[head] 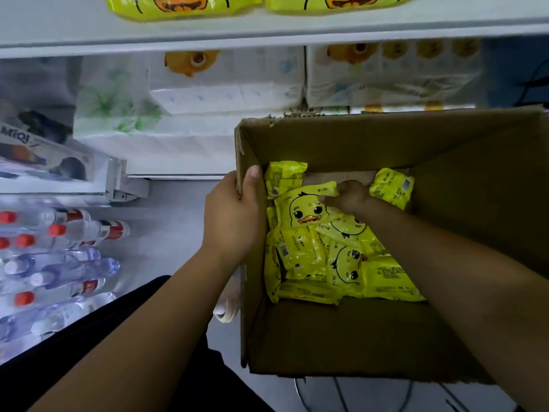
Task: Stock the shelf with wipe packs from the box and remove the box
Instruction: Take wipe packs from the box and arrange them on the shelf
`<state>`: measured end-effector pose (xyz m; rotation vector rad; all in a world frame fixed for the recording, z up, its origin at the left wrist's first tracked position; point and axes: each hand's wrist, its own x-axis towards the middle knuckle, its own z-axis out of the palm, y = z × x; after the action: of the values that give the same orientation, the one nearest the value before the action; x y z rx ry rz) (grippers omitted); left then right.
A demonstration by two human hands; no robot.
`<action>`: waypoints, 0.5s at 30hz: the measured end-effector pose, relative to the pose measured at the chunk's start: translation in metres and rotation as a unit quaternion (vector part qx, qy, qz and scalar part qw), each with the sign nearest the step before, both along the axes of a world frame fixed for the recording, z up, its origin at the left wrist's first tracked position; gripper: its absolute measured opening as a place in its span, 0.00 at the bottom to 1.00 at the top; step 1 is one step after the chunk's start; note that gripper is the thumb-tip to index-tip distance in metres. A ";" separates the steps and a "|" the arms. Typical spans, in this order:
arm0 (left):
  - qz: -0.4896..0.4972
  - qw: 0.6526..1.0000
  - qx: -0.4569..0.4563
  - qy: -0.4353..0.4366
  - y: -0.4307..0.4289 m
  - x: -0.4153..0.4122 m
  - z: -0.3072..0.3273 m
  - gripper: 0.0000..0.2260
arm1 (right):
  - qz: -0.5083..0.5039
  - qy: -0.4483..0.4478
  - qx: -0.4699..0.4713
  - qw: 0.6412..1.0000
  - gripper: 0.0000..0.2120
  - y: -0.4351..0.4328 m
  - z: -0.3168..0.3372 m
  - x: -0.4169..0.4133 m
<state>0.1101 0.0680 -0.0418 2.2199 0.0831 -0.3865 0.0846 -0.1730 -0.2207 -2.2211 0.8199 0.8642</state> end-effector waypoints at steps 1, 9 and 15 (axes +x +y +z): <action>-0.002 1.000 0.003 -0.003 -0.001 0.000 0.001 0.20 | 0.028 0.020 -0.018 0.999 0.27 -0.005 0.003 -0.008; -0.006 1.000 0.020 0.002 -0.001 -0.001 0.007 0.21 | 0.115 0.008 -0.078 0.990 0.26 -0.012 0.009 -0.048; -0.004 1.000 0.027 -0.003 -0.003 -0.001 0.011 0.21 | 0.088 0.003 -0.065 0.994 0.25 -0.004 0.016 -0.052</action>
<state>0.1089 0.0649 -0.0306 2.2742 0.0834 -0.3861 0.0328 -0.1771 -0.2043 -2.4347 0.7098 0.9230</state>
